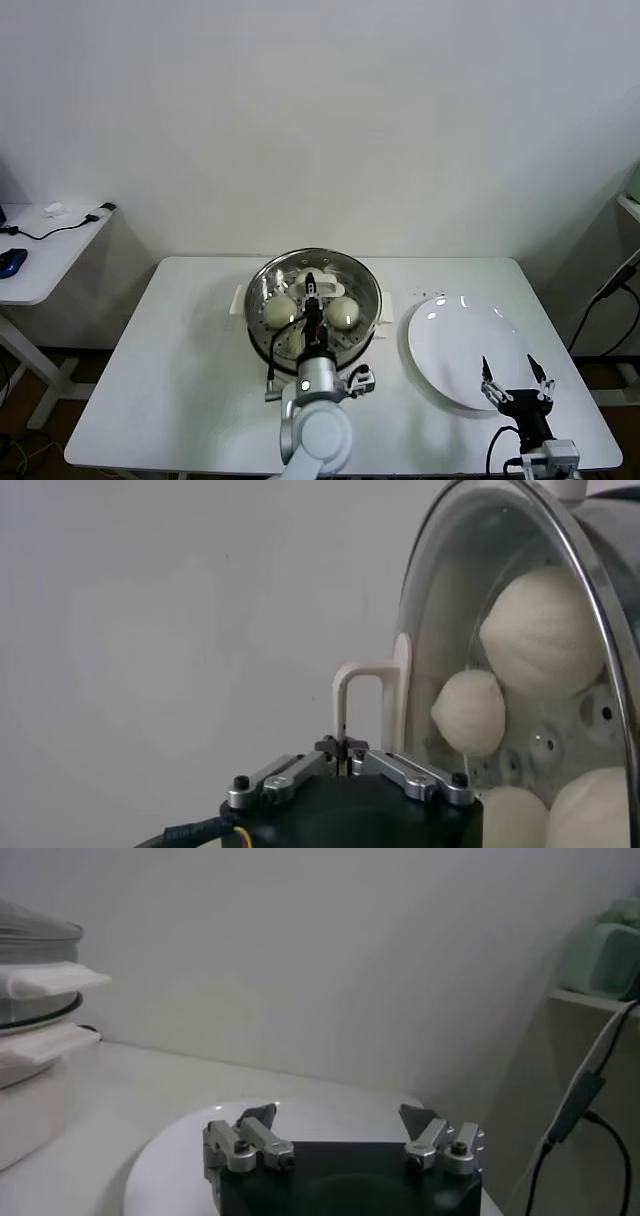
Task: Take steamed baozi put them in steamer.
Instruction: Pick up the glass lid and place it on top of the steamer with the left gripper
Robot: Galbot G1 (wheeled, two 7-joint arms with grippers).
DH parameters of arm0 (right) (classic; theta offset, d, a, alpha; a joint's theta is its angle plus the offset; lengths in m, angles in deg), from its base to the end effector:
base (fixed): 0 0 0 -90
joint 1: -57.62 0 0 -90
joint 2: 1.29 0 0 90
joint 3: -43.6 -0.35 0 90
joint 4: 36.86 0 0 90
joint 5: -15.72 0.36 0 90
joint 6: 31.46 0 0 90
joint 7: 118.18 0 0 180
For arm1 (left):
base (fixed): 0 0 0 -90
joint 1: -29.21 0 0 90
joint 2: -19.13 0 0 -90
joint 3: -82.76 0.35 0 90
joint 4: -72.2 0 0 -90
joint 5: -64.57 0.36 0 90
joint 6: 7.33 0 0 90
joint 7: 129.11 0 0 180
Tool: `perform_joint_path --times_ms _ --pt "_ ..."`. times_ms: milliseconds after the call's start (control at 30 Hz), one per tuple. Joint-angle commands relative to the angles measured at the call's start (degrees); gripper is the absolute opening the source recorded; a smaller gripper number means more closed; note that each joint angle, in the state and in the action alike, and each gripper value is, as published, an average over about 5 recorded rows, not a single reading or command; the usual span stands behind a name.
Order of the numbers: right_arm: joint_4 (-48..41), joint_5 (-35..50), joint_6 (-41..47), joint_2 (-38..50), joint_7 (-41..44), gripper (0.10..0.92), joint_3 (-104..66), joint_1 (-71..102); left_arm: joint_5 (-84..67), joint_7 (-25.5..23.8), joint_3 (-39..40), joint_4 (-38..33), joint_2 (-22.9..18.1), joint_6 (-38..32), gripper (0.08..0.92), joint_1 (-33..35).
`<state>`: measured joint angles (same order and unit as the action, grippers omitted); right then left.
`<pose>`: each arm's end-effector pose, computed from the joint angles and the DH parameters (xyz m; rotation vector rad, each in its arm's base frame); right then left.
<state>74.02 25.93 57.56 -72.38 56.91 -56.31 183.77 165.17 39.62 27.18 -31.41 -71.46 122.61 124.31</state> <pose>0.1549 -0.1266 -0.3497 -0.1435 -2.9151 0.2994 0.2641 -0.2005 -0.2879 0.1436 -2.1811 -2.1530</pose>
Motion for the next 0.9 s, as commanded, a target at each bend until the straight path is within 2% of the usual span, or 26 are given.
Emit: perform_joint_path --times_ms 33,267,467,767,900 --pt "-0.2 -0.5 -1.1 -0.4 0.6 0.823 0.1 0.2 0.4 0.5 -0.9 1.5 0.4 -0.1 0.129 -0.2" --pt "-0.4 -0.8 -1.5 -0.6 1.3 0.823 0.3 0.4 -0.3 0.4 -1.1 1.6 0.7 -0.1 0.129 0.0" --pt "-0.5 -0.6 -1.6 -0.7 1.7 0.823 0.3 0.4 -2.4 0.4 0.1 -1.3 1.5 -1.1 0.142 0.2" --pt "-0.4 -0.7 -1.6 -0.5 2.8 0.823 0.4 0.5 -6.9 -0.1 0.0 -10.2 6.7 -2.3 0.376 3.2" --pt "-0.3 -0.8 -1.6 -0.6 3.1 0.823 0.6 0.5 -11.5 2.2 -1.8 -14.1 10.3 -3.3 0.489 5.9"
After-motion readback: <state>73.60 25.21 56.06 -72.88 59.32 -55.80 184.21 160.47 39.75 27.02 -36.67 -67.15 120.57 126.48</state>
